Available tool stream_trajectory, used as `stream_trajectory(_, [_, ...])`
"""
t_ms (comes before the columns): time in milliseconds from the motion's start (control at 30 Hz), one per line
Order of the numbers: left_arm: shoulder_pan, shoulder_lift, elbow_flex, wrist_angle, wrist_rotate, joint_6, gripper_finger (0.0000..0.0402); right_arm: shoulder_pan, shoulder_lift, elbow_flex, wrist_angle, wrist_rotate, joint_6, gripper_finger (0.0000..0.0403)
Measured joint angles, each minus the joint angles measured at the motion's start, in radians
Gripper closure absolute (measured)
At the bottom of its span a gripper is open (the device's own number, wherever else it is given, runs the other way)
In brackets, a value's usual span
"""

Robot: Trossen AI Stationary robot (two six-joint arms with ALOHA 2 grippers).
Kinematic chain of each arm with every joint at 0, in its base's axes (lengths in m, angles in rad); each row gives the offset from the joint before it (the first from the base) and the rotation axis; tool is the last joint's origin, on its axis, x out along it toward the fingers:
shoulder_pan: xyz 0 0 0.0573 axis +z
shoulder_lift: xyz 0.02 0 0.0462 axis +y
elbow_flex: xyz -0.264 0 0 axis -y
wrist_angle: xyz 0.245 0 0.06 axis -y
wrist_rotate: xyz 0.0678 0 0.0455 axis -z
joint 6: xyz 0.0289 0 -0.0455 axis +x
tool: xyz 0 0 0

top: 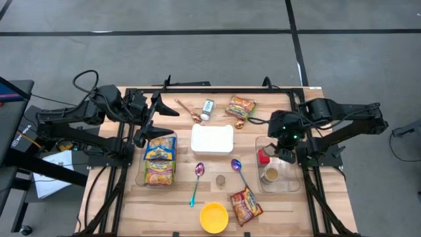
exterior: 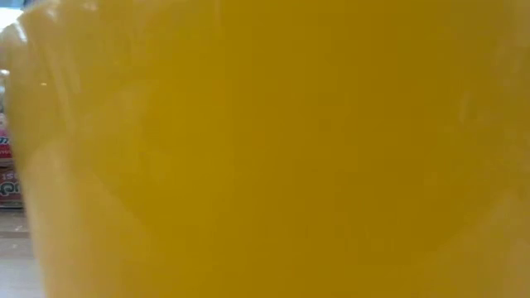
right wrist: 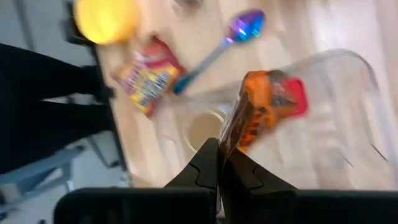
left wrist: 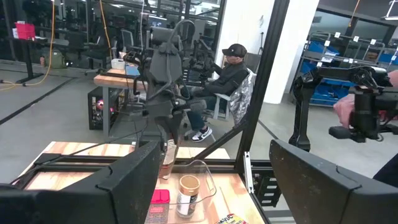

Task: Pick & Place Food Item
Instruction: Put the orange seasoning bag into the right transparent bin

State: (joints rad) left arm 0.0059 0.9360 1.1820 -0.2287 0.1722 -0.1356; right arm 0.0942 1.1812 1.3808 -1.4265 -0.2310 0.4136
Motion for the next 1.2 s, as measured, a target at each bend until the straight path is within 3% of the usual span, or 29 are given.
stream_trajectory(233, [0.000,0.000,0.000,0.000,0.000,0.000,0.0105,0.010,-0.011,-0.042,-0.132,0.142,0.021,0.0403])
stream_trajectory(500, [0.000,0.000,0.000,0.000,0.000,0.002,0.0105,0.010,-0.031,-0.193,-0.113,0.237,-0.040,0.0403])
stream_trajectory(933, [0.000,0.000,0.000,0.000,-0.008,0.001,0.0105,0.002,-0.029,-0.397,0.005,0.303,-0.150,0.0403])
stream_trajectory(1200, [0.000,0.000,0.000,0.000,-0.008,-0.003,0.0105,-0.063,-0.029,-0.410,0.096,0.315,-0.189,0.0403])
